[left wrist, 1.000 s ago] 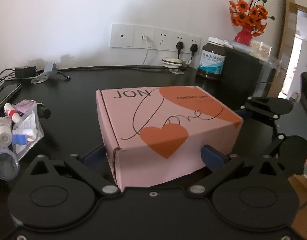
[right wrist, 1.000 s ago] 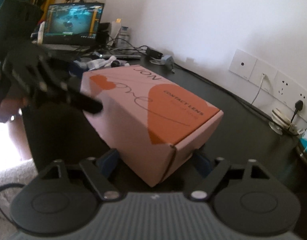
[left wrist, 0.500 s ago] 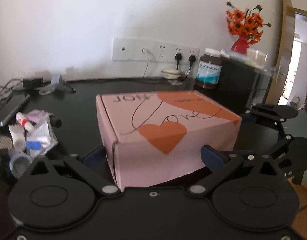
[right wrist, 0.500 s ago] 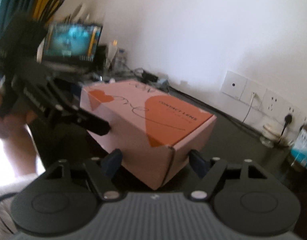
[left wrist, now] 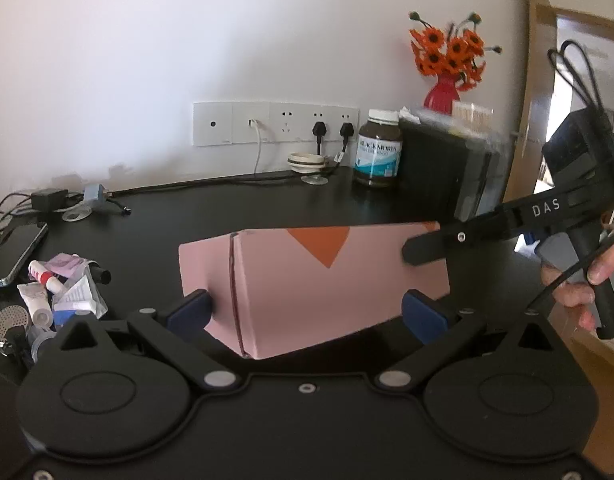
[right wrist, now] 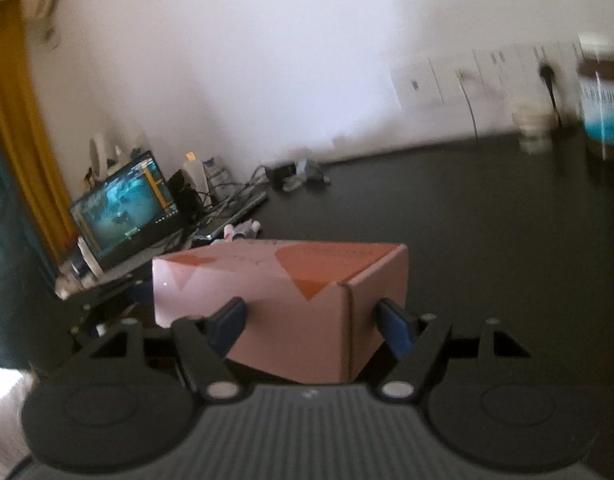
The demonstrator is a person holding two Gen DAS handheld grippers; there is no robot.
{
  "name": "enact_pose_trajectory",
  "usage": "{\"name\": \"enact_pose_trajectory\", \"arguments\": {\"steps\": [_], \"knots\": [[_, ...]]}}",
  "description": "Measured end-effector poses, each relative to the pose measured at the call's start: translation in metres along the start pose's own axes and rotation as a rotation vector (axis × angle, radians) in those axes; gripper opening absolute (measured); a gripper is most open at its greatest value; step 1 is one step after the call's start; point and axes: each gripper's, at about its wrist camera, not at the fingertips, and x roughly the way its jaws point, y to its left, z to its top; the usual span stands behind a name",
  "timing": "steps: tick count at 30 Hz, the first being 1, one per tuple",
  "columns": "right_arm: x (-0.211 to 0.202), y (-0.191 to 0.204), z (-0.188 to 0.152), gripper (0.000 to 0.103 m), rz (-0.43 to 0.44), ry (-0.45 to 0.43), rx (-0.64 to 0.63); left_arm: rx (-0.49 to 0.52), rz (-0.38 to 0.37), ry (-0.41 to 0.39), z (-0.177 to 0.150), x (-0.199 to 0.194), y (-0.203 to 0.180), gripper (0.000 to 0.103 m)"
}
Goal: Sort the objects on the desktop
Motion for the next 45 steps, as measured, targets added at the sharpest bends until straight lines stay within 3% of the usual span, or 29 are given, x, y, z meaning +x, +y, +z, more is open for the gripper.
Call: {"name": "enact_pose_trajectory", "arguments": {"steps": [7, 13, 18, 21, 27, 30, 36, 42, 45], "knots": [[0.013, -0.008, 0.037, 0.072, -0.004, 0.123, 0.201, -0.054, 0.015, 0.046, 0.014, 0.015, 0.012, 0.102], [0.033, -0.02, 0.063, 0.072, -0.041, 0.163, 0.268, -0.131, 0.039, 0.092, 0.023, 0.042, 0.032, 0.102], [0.054, -0.031, 0.074, 0.071, -0.062, 0.226, 0.348, -0.247, 0.006, 0.134, 0.027, 0.062, 0.06, 0.102], [0.064, -0.039, 0.075, 0.072, -0.075, 0.243, 0.391, -0.239, 0.031, 0.116, 0.026, 0.061, 0.059, 0.102], [0.057, -0.02, 0.057, 0.071, -0.066, 0.179, 0.25, -0.168, 0.065, 0.09, 0.014, 0.049, 0.047, 0.102], [0.046, -0.01, 0.047, 0.071, -0.055, 0.136, 0.17, -0.163, 0.062, 0.113, 0.004, 0.052, 0.043, 0.102], [0.046, -0.001, 0.021, 0.071, -0.122, 0.099, 0.052, -0.162, 0.068, 0.173, -0.009, 0.066, 0.034, 0.102], [0.047, -0.004, 0.007, 0.071, -0.144, 0.054, -0.037, -0.126, 0.08, 0.169, -0.01, 0.07, 0.031, 0.102], [0.046, 0.006, 0.003, 0.072, -0.164, 0.008, -0.15, -0.111, 0.086, 0.173, -0.005, 0.073, 0.032, 0.102]]}}
